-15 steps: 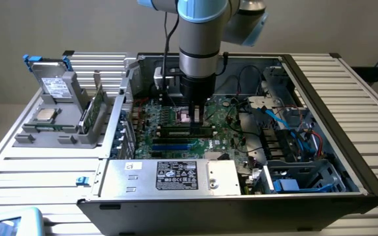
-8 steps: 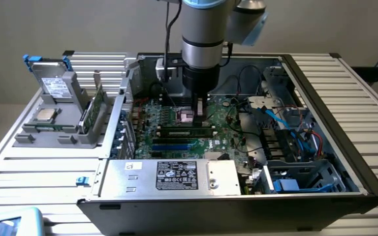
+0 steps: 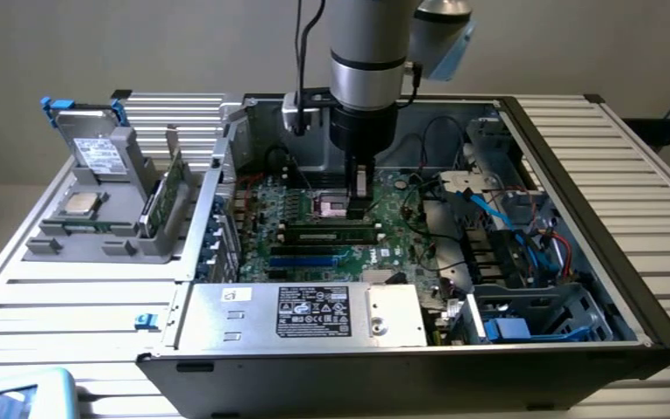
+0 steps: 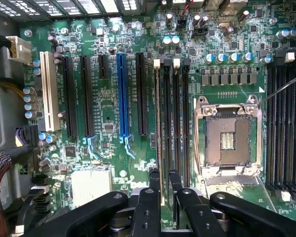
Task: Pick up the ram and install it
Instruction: 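Insert the ram into the slot, then press down the ram until it locks into place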
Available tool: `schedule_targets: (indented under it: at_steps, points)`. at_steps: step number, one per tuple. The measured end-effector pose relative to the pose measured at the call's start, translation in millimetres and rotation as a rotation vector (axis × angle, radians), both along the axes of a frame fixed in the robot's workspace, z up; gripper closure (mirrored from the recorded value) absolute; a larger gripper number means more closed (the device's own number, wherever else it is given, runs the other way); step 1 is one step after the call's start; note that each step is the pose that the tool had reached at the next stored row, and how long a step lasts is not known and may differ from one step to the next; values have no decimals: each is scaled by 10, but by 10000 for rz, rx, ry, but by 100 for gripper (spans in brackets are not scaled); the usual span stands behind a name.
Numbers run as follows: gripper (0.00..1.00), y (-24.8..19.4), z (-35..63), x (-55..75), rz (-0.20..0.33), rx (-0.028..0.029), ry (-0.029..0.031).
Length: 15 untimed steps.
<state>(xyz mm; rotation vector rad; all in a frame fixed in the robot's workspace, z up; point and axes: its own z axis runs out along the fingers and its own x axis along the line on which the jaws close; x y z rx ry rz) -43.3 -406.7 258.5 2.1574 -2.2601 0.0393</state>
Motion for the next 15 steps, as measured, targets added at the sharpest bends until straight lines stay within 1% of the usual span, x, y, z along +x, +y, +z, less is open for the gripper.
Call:
schedule_targets:
  at_steps: [9, 10, 11, 12, 13, 15]
  points:
    - [79, 0, 0, 0, 1, -1, 75]
    - [81, 0, 0, 0, 1, 0, 83]
    - [81, 0, 0, 0, 0, -1, 86]
    - [88, 0, 0, 0, 0, 0, 85]
    - [89, 0, 0, 0, 1, 0, 85]
    - [89, 0, 0, 0, 1, 0, 86]
